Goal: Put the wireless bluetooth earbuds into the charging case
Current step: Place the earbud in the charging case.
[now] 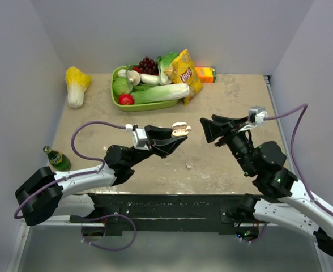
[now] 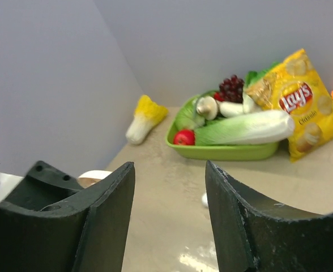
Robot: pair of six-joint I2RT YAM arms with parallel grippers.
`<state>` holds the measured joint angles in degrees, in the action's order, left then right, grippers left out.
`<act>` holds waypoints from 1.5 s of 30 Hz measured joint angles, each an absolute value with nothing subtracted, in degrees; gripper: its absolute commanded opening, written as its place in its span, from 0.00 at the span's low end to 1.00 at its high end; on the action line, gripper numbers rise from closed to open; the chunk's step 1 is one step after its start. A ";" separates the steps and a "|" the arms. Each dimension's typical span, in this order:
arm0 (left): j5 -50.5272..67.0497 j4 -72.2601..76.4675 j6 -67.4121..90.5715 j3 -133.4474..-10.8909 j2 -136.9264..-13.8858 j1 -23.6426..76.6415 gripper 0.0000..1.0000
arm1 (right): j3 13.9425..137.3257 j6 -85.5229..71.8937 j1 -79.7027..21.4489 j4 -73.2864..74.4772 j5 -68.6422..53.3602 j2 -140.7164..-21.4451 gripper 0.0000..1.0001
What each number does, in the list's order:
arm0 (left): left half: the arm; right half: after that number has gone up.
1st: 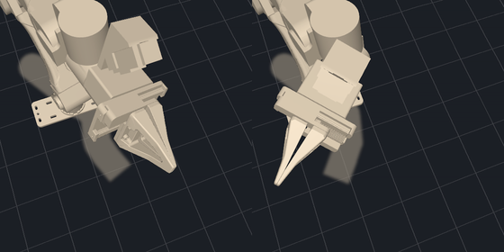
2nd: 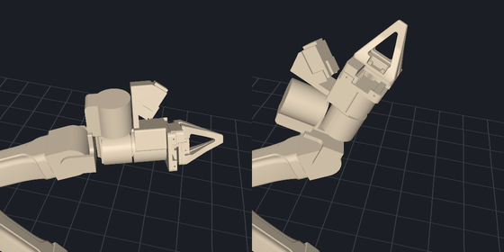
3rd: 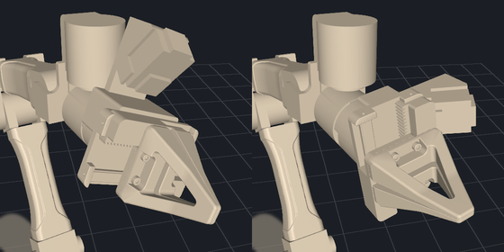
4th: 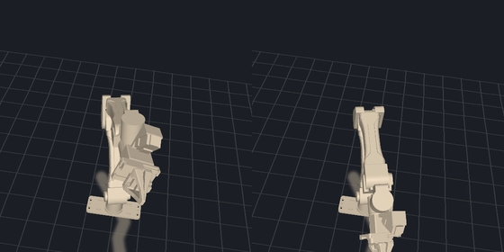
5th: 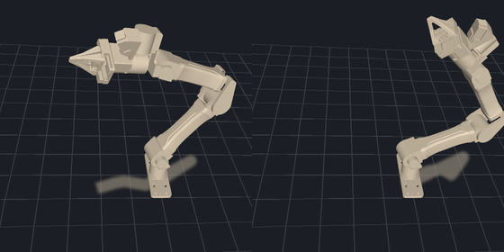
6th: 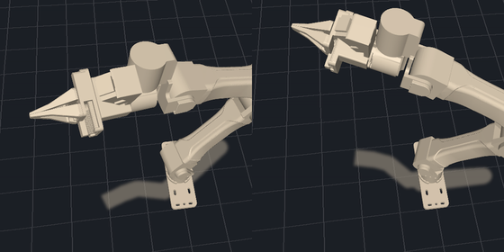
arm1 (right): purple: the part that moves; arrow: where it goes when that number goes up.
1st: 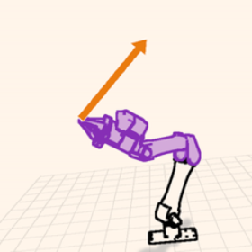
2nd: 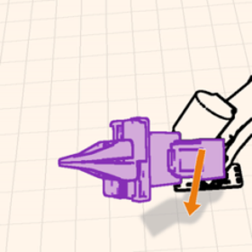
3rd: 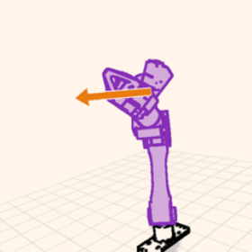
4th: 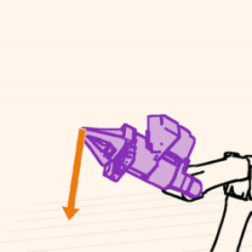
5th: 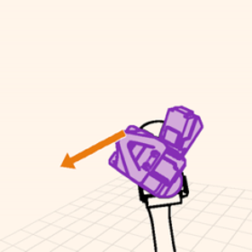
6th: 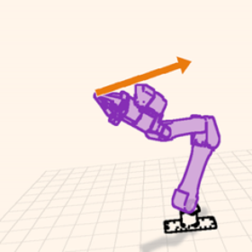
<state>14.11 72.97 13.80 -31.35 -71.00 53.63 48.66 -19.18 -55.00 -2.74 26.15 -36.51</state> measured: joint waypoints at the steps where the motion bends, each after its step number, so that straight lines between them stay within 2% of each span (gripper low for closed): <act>1: 14.11 73.03 13.80 -31.22 -70.81 53.63 0.00 | 49.25 -19.33 -55.00 -1.74 26.83 -37.54 0.56; 8: 14.09 73.08 13.74 -30.81 -70.48 53.63 0.00 | 50.00 -20.34 -55.02 4.36 28.51 -42.50 0.55; 45: 11.49 74.35 11.07 -30.44 -73.30 53.63 0.00 | 50.87 -21.87 -54.83 6.50 22.98 -43.05 0.51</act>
